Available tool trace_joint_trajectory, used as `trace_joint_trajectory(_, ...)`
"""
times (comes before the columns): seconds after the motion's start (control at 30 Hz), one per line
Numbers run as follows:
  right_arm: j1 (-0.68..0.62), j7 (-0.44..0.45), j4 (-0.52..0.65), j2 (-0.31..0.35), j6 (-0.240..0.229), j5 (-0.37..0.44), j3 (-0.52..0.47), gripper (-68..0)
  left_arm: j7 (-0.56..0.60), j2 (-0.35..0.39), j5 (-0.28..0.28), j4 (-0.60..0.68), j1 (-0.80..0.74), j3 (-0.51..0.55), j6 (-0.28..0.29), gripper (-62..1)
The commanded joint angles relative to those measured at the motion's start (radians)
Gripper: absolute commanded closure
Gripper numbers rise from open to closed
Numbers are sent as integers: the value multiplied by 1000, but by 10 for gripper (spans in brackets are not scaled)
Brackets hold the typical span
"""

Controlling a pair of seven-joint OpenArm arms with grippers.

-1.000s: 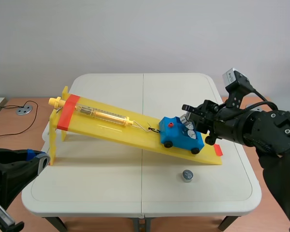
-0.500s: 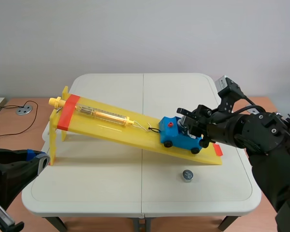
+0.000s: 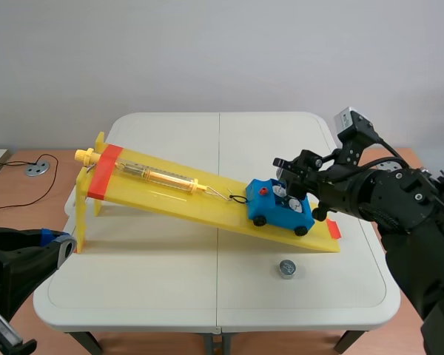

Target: Place the four metal weights on the blue cart on the ramp.

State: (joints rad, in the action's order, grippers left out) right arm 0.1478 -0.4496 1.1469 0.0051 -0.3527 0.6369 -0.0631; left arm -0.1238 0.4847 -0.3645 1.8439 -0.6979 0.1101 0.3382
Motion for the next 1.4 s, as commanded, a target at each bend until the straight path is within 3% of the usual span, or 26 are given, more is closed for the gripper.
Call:
trace_joint_trajectory(0.0, 166, 149, 85, -8, -68, 47, -12, -228, 104, -7, -59, 81, 20, 8, 32, -27)
trace_joint_trajectory(0.13, 183, 141, 91, -8, -140, 47, -35, -266, 104, -7, -59, 81, 20, 8, 32, -27)
trace_joint_trajectory(0.43, 168, 81, 183, 50, -248, 52, -95, -266, 104, -7, -59, 81, 20, 8, 32, -27)
trace_joint_trajectory(0.73, 40, 47, 365, 160, -258, 51, -95, -266, 104, -7, -59, 81, 20, 8, 32, -27)
trace_joint_trajectory(1.07, -226, 38, 595, 290, -277, 51, -95, -266, 104, -7, -59, 81, 20, 8, 32, -27)
trace_joint_trajectory(1.37, -465, -14, 768, 322, -277, 40, -102, -266, 104, -7, -59, 81, 20, 8, 32, -27)
